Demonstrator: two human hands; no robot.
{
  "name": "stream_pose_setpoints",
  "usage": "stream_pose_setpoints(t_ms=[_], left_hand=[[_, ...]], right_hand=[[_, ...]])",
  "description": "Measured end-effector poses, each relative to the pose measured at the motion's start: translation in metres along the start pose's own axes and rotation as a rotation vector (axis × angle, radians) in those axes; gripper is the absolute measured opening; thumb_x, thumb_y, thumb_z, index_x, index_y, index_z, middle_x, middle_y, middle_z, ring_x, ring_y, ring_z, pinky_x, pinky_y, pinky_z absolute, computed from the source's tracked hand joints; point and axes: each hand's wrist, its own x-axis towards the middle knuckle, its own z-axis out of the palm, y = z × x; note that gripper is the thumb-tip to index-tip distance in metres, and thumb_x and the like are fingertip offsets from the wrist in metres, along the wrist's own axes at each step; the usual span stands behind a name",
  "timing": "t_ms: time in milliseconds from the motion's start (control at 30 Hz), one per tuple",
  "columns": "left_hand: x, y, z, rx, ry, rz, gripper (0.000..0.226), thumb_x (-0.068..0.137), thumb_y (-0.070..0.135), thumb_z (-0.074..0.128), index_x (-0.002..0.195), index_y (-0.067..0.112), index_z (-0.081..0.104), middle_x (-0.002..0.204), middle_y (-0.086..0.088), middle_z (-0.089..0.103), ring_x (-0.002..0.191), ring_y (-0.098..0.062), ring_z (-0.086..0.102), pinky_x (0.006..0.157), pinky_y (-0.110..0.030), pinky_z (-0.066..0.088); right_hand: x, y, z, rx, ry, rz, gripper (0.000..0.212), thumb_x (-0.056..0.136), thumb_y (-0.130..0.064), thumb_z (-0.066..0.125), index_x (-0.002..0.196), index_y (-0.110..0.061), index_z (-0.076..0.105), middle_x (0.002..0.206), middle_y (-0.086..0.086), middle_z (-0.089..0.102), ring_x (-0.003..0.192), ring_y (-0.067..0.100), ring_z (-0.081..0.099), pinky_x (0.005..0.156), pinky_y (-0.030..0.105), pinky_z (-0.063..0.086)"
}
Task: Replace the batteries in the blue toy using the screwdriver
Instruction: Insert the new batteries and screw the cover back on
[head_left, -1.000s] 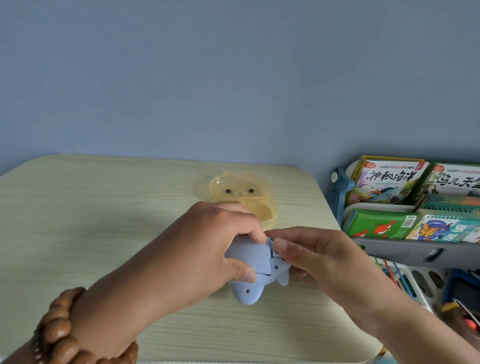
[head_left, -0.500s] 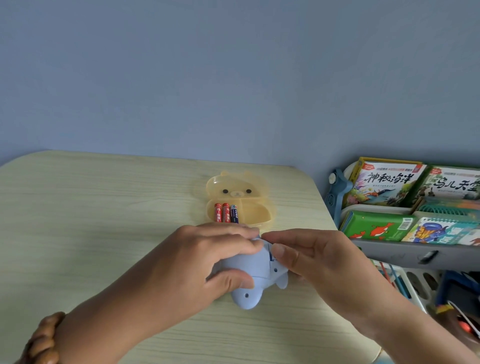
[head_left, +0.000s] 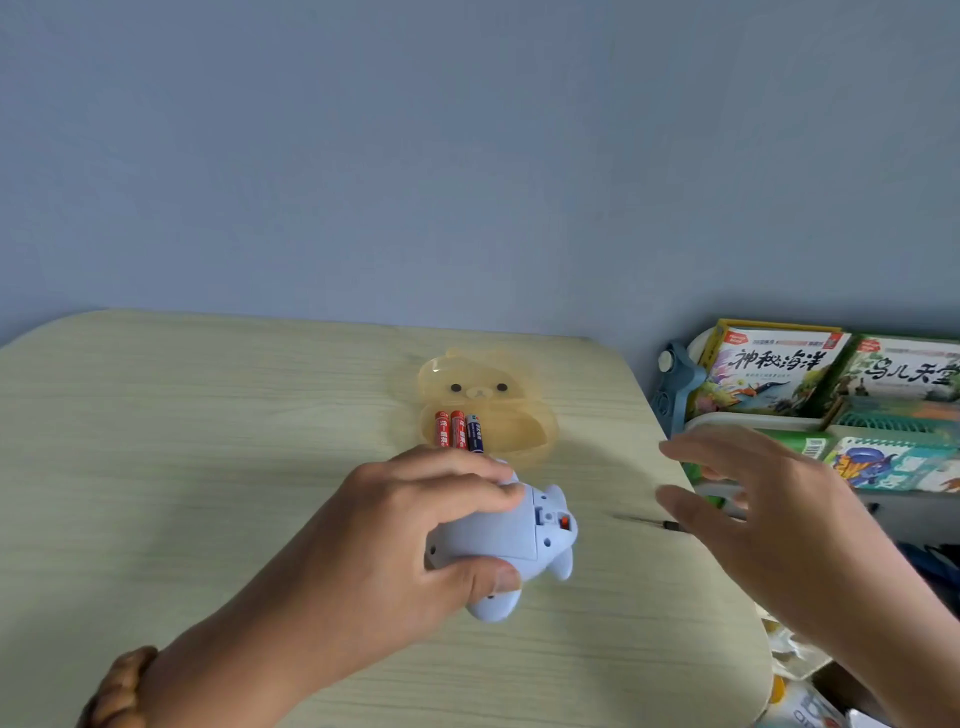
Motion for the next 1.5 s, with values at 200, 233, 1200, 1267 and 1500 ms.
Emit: stream_pose_setpoints(t_ms=[200, 233, 1200, 1267, 1500], left_hand=[[0.000, 0.000, 0.000, -0.010, -0.001, -0.032, 0.046, 0.070, 0.047, 0.081, 0.114, 0.035, 0.073, 0.126, 0.029, 0.063, 0.118, 0.009, 0.058, 0.094, -0.015, 0.046], [0.001, 0.000, 0.000, -0.011, -0.001, -0.036, 0.046, 0.070, 0.046, 0.081, 0.114, 0.035, 0.073, 0.126, 0.029, 0.063, 0.118, 0.009, 0.058, 0.095, -0.014, 0.045], [0.001, 0.013, 0.003, 0.072, -0.006, 0.002, 0.050, 0.069, 0.056, 0.068, 0.113, 0.032, 0.073, 0.119, 0.022, 0.065, 0.112, 0.006, 0.057, 0.093, -0.009, 0.040], [0.002, 0.013, 0.003, 0.079, -0.005, 0.001, 0.050, 0.069, 0.056, 0.068, 0.113, 0.032, 0.073, 0.120, 0.022, 0.065, 0.113, 0.006, 0.057, 0.093, -0.009, 0.040], [0.002, 0.010, 0.004, 0.058, 0.006, -0.030, 0.051, 0.068, 0.055, 0.076, 0.115, 0.038, 0.071, 0.124, 0.028, 0.061, 0.117, 0.009, 0.055, 0.097, -0.010, 0.041]], right_hand=[[-0.011, 0.024, 0.026, 0.005, -0.026, 0.066, 0.008, 0.077, -0.032, 0.081, 0.083, -0.036, 0.077, 0.108, -0.021, 0.069, 0.089, 0.009, 0.061, 0.074, 0.024, 0.047], [-0.011, 0.025, 0.027, 0.012, -0.004, 0.065, 0.010, 0.077, -0.027, 0.082, 0.078, -0.035, 0.076, 0.105, -0.020, 0.069, 0.087, 0.009, 0.061, 0.072, 0.021, 0.044], [-0.001, -0.039, -0.015, 0.097, -0.018, -0.496, 0.018, 0.088, -0.012, 0.056, 0.085, -0.023, 0.069, 0.068, -0.019, 0.060, 0.064, 0.004, 0.061, 0.058, 0.021, 0.047], [-0.001, -0.041, -0.016, 0.066, -0.013, -0.495, 0.019, 0.088, -0.010, 0.055, 0.085, -0.023, 0.069, 0.068, -0.018, 0.060, 0.062, 0.005, 0.060, 0.056, 0.023, 0.046], [0.013, -0.063, -0.043, -0.214, -0.264, -0.369, 0.009, 0.094, -0.051, 0.044, 0.096, -0.043, 0.040, 0.074, -0.014, 0.064, 0.065, 0.005, 0.061, 0.063, 0.033, 0.056]])
